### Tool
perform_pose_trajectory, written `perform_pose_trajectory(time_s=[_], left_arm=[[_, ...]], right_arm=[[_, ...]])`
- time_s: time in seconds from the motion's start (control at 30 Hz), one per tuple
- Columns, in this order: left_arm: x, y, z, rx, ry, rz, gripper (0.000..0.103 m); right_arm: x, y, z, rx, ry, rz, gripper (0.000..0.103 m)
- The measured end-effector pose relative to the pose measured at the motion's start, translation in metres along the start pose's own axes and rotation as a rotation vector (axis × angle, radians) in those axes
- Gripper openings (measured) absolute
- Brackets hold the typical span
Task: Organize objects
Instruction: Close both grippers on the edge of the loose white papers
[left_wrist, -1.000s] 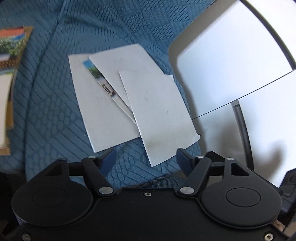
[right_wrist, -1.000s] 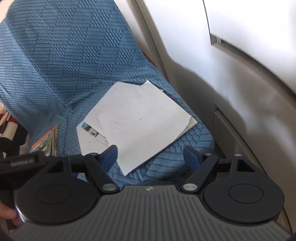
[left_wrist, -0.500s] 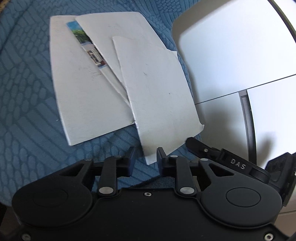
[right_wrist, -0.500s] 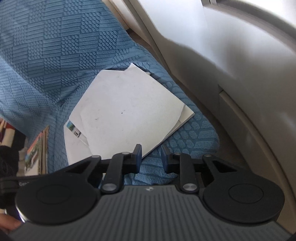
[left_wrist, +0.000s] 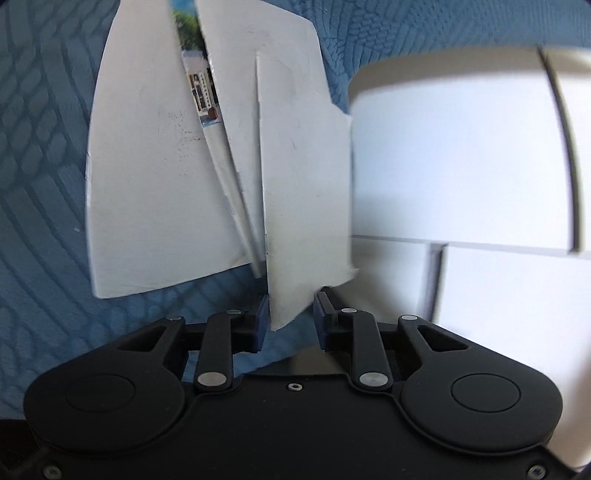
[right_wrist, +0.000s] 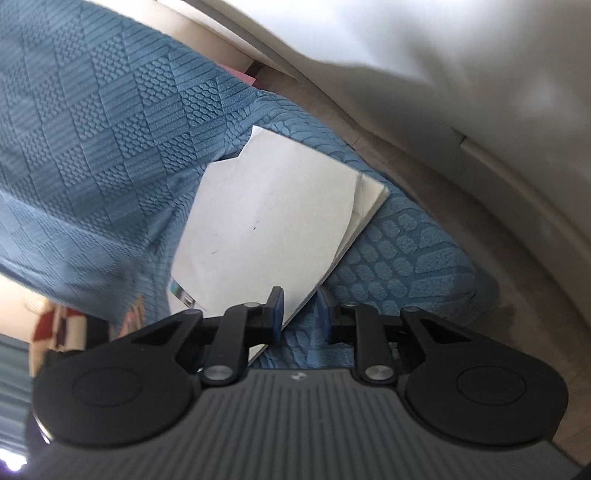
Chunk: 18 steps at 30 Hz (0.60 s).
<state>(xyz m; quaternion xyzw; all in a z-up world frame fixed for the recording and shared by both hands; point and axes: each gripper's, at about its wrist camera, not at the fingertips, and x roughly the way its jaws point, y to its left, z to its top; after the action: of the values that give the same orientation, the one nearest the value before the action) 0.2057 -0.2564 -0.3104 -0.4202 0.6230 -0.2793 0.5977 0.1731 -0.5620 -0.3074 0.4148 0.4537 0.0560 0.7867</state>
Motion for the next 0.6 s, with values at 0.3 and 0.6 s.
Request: perform_pose_trajectory(time_s=[0.3,0.6], left_arm=[[0.018,0.015,0.001,-0.129,0.023,-0.102,0.022],[0.035,0.005,-0.001,-0.116,0.012,-0.037,0.003]], right_arm=[[0.009,-0.014,0.003,0.109,0.011,0.071,0.016],[0.013,-0.025,0.005,0.192,0.02,0.117,0.018]])
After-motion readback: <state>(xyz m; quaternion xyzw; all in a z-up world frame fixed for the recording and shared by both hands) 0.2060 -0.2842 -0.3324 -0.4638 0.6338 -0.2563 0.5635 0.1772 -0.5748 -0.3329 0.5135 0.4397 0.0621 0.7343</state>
